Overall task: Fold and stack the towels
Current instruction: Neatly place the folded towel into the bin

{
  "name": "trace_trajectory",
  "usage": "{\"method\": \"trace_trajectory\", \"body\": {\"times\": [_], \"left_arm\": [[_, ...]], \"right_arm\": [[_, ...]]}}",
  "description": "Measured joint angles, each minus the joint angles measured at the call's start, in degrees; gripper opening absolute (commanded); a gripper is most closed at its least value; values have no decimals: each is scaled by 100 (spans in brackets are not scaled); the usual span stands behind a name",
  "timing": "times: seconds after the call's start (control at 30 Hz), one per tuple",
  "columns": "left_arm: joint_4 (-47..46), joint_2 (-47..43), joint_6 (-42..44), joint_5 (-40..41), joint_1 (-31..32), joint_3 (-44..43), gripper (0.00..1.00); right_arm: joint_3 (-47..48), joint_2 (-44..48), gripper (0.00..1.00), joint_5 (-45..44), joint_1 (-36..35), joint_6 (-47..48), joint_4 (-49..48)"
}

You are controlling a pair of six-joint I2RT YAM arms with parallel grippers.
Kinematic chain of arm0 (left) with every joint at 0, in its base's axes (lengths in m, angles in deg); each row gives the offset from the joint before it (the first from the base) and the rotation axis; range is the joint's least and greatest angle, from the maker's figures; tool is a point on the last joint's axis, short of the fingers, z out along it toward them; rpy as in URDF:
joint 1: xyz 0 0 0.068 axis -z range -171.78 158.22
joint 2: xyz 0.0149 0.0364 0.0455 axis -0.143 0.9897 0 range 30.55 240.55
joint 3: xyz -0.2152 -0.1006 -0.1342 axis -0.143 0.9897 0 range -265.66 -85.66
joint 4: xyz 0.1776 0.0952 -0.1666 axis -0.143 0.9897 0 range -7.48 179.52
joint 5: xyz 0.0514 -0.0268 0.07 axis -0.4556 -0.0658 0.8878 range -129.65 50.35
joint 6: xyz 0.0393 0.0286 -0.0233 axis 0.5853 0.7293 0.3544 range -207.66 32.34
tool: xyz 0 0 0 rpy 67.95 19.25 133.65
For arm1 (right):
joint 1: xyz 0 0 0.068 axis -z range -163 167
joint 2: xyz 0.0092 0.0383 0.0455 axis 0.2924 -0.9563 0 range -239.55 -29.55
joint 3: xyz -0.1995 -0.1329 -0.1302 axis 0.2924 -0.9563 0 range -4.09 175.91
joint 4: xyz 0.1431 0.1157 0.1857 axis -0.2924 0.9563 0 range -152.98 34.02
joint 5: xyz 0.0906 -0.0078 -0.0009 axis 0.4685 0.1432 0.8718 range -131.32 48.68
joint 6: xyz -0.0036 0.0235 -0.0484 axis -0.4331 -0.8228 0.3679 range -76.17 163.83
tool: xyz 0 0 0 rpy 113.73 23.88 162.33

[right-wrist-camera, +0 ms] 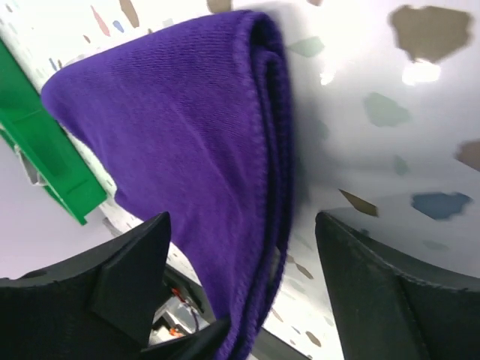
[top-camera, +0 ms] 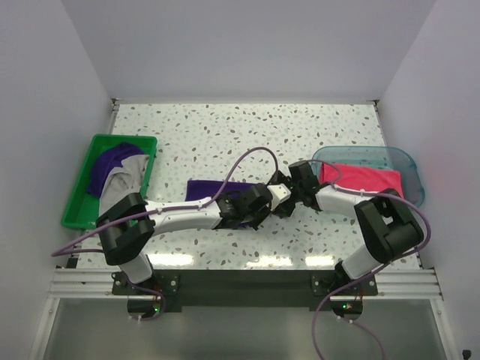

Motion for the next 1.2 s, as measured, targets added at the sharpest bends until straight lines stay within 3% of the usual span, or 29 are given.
{"method": "trace_trajectory", "body": {"times": [0.2, 0.37, 0.43, 0.53, 0.57, 0.67, 0.93, 1.1, 1.2], "left_arm": [[-2, 11, -70, -28, -11, -2, 0], [-2, 90, -162, -90, -11, -105, 2], [-11, 125, -201, -133, -11, -160, 8], [-13, 133, -212, -164, -11, -186, 29], [-13, 133, -212, -177, -11, -195, 39], [-28, 133, -262, -203, -15, -203, 55], [83, -254, -415, -380, -365, -205, 79], [177, -1248, -514, -426, -1108, -162, 98], [223, -1921, -516, -271, -1591, -63, 100]], "right_arm": [[-35, -227, 60, 116, -103, -107, -439], [-37, -378, 28, 92, -107, 2, -457], [-33, -400, 14, 76, -111, 63, -446], [17, -402, 0, 63, -111, 260, -358], [105, -402, 0, 33, -111, 350, -216], [332, -402, 0, -44, -111, 629, 74], [1622, -385, 0, -702, -105, 2015, 1731], [2817, -376, 0, -1644, -57, 3021, 3117], [3451, -326, 0, -2328, 35, 3530, 3792]]}}
